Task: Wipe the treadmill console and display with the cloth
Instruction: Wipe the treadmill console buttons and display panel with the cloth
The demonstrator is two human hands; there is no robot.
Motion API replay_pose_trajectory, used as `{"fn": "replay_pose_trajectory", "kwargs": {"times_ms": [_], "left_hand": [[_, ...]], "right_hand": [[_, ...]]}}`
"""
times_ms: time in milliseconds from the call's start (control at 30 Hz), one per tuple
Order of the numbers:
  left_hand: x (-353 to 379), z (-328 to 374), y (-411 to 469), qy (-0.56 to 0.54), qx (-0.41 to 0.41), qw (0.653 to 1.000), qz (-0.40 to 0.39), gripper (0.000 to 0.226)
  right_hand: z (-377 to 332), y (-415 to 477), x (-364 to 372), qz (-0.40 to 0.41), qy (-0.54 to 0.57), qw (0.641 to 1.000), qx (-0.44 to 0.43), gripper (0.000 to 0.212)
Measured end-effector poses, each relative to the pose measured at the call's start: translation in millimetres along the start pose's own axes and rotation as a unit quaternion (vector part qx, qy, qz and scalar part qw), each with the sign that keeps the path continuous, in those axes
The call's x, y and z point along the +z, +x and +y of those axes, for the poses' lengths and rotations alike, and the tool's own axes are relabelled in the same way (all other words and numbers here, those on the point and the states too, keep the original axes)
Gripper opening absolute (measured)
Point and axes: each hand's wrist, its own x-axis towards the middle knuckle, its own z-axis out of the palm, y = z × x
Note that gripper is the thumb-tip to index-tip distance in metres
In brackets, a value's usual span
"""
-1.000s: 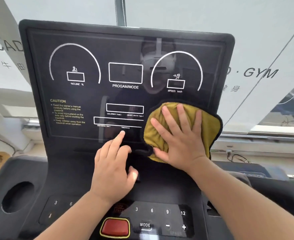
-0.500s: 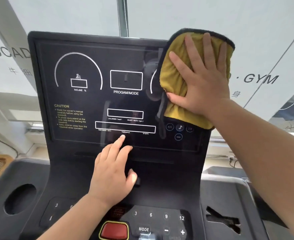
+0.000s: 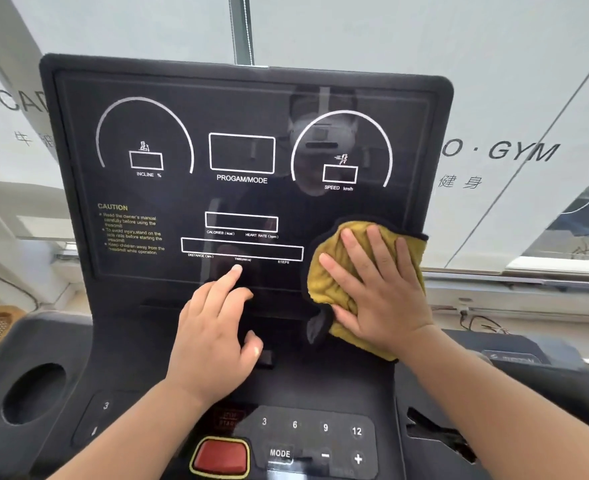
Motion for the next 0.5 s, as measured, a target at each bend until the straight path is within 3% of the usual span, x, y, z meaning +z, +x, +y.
{"fn": "replay_pose_trajectory", "kwargs": {"times_ms": [133, 267, 400, 500], "left_hand": [[-7, -5, -3, -0.01, 0.014, 1.0, -0.018, 0.049], [-10, -16, -14, -0.024, 0.026, 0.999, -0.017, 0.046], [-12, -36, -27, -0.011, 0.004, 1.0, 0.003, 0.043], [-20, -61, -31, 0.006, -0.057, 0.998, 0.033, 0.044]], "right_hand": [[37, 36, -19, 0.044, 0.006, 0.996, 0.075, 0.098], [47, 91, -46, 0.017, 0.017, 0.984, 0.177, 0.105], [8, 110, -45, -0.005, 0.024, 0.98, 0.198, 0.112], [-24, 108, -36, -0.017, 0.02, 0.983, 0.182, 0.113]]}}
